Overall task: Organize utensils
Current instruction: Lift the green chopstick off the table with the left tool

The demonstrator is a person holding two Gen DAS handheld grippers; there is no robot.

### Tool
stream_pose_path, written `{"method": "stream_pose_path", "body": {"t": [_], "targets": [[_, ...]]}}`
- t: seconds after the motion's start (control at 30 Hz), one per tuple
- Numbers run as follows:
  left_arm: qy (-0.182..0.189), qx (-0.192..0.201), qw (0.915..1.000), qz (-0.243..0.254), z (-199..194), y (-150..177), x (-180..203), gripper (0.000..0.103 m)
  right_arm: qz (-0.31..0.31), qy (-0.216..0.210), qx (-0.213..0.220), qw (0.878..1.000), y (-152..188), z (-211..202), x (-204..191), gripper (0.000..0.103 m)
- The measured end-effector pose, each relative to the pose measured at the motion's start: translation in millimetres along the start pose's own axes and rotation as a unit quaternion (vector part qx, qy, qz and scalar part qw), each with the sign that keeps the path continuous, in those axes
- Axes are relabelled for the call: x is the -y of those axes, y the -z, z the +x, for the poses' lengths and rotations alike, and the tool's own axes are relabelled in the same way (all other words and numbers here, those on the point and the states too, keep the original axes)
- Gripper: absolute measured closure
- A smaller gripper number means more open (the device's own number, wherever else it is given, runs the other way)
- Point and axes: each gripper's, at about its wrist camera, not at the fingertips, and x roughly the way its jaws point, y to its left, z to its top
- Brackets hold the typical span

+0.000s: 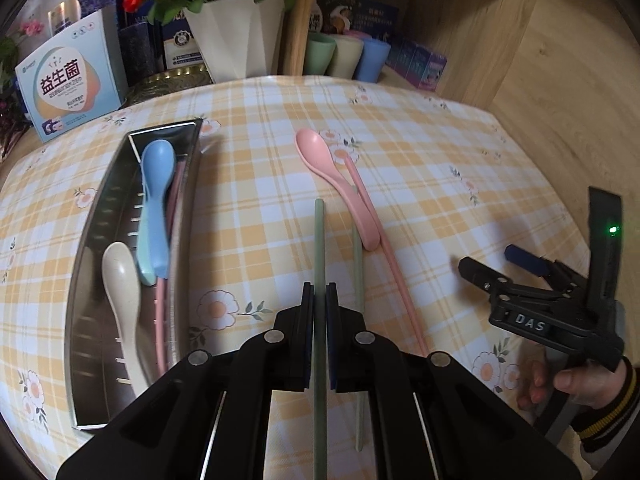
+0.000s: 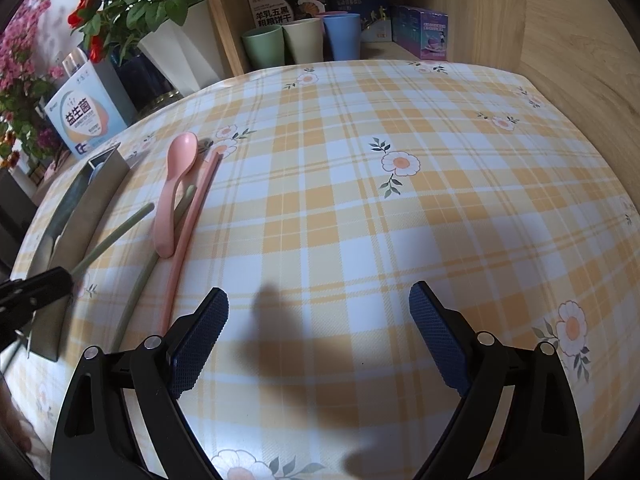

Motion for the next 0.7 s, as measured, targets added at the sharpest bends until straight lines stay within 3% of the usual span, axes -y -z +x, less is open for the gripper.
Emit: {"method": "stream_pose_path", "body": {"t": [0.1,0.33,0.53,0.7], "targets": [[0.019,-0.004,0.9997,-0.015,-3.5,2.1,-6.3,0.097,-0.001,0.002,-0.006,1.0,-1.5,0.2,-0.4,0.014],[0.068,-0.06,0.9949,-0.044,12.7,17.5,-13.0,0.097,-0.019,0.026,-0.018,0.999,-3.4,4.8,-8.9,0.014],[0.074,-0.099,0.9907,-0.058,30.2,27.2,-16.1,0.097,-0.026,0.025,-0.023,0.999,-2.8,4.2,-10.8,0.014],[0.066,-0.103,0.9912,-0.051,34.8,23.8,-13.7,0.097,-0.024,0.019,-0.019,0.999,-2.3,3.6,-9.0,0.014]]}}
